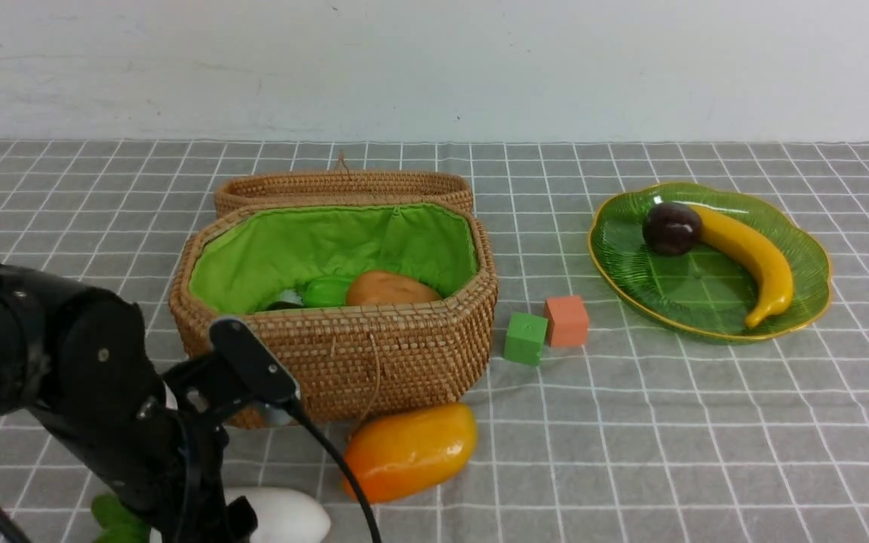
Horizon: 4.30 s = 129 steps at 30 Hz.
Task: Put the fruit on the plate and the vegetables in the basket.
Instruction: Take a chayote with your left arm and place it on the basket on the left, then grab the mango with your left arm and place it on the right plate
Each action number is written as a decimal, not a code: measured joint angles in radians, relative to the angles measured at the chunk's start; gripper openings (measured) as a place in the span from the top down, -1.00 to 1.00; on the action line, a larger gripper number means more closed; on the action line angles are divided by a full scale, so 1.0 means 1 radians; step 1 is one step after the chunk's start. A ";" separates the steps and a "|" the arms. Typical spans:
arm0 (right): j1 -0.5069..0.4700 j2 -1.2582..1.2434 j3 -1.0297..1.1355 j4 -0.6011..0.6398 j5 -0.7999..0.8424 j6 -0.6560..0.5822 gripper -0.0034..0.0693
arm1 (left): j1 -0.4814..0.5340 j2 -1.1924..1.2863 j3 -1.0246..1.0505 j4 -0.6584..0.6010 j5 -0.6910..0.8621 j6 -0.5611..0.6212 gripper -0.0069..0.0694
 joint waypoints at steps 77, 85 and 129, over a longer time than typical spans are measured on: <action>0.000 0.000 0.000 0.000 0.001 0.000 0.26 | -0.336 -0.007 -0.187 -0.014 -0.255 -0.162 -0.74; 0.000 0.000 0.000 0.000 0.001 0.000 0.25 | -0.336 0.178 -0.298 0.138 -0.215 -0.196 -0.74; 0.000 0.000 0.000 0.000 0.015 0.000 0.25 | -0.323 0.612 -1.289 -0.433 -0.101 -0.120 -0.65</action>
